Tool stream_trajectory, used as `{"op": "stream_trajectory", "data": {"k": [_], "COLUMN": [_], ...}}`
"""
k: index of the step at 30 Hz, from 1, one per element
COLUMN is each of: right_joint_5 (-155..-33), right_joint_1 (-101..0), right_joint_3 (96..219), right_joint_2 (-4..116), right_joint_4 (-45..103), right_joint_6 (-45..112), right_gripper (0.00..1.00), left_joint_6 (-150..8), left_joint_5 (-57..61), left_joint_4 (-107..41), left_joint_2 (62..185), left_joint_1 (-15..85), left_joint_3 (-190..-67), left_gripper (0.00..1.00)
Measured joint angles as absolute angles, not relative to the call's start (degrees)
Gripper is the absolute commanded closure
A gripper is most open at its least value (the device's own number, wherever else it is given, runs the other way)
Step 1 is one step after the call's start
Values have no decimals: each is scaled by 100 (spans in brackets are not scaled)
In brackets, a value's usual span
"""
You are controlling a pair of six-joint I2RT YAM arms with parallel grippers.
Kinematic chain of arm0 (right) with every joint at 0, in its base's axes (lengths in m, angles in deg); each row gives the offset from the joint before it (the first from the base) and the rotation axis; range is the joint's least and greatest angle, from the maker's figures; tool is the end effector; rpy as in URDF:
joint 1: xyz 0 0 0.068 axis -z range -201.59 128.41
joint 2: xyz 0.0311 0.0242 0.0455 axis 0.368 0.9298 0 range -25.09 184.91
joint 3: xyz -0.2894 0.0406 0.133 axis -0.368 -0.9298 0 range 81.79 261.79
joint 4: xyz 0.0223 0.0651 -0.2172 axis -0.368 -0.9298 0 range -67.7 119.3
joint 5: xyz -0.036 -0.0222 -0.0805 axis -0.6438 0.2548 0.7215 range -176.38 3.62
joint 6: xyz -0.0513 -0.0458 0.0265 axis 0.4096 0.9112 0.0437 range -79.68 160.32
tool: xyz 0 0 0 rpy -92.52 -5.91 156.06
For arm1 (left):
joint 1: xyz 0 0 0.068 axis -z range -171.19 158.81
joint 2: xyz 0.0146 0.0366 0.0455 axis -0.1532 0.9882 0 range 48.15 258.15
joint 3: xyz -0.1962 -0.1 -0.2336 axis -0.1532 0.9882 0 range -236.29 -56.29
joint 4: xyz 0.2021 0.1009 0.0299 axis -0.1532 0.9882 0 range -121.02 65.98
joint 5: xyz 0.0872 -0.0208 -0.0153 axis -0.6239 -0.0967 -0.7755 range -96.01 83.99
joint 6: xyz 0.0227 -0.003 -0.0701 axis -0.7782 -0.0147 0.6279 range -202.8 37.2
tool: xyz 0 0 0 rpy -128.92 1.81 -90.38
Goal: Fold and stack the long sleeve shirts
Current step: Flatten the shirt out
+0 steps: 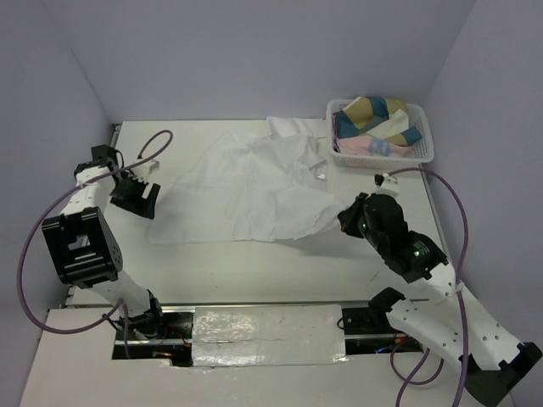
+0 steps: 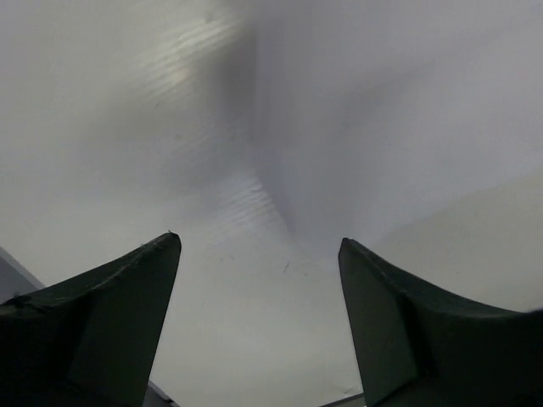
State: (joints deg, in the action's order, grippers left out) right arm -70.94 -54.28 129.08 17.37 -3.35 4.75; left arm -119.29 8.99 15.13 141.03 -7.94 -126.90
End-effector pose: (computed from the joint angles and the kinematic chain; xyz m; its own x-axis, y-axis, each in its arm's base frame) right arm 0.1011 0.0454 0.3404 -0.5069 0.3409 -0.7917 -0.0338 0.9099 0.4134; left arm 0.2927 0.0715 0.2790 -0.8272 0.3509 -0.4389 0.3789 0.9251 0.0254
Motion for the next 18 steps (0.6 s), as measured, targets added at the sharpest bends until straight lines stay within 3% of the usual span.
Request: {"op": "stream_trajectory", "data": {"k": [1, 2, 3, 8, 12, 15, 18], "right_joint_5": [-6985, -6884, -6762, -5927, -5560, -5883, -6554], "right_joint_1": [-5393, -5367, -5343, -5308, -5295, -5273, -5240], "right_joint_3": [12838, 12781, 12720, 12798, 12932, 13096, 13332], "right_joint_2": [1608, 1529, 1477, 941, 207, 950, 2637], "right_joint_4": [-713, -1041, -1375, -2658, -1886, -975, -149], "right_joint_6": [208, -30, -299, -1195, -509, 304, 890], "right_gripper": [79, 29, 1, 0, 0, 0, 0], "left_joint_6": [-11804, -11660, -11536, -11203, -11079, -11005, -10930], "left_joint_5": [871, 838, 808, 878, 969, 1041, 1031], "left_joint_4": [1502, 1461, 1454, 1360, 1339, 1221, 1043], "left_joint_2": [14178, 14197, 14197, 14154, 14156, 14187, 14298], "left_joint_1": [-958, -1100, -1192, -1185, -1124, -1078, -1052], "left_joint_3": [-12676, -12633, -12585, -12246, -12034, -11907, -11785], "left_gripper": [8, 1, 1, 1, 1, 1, 2]}}
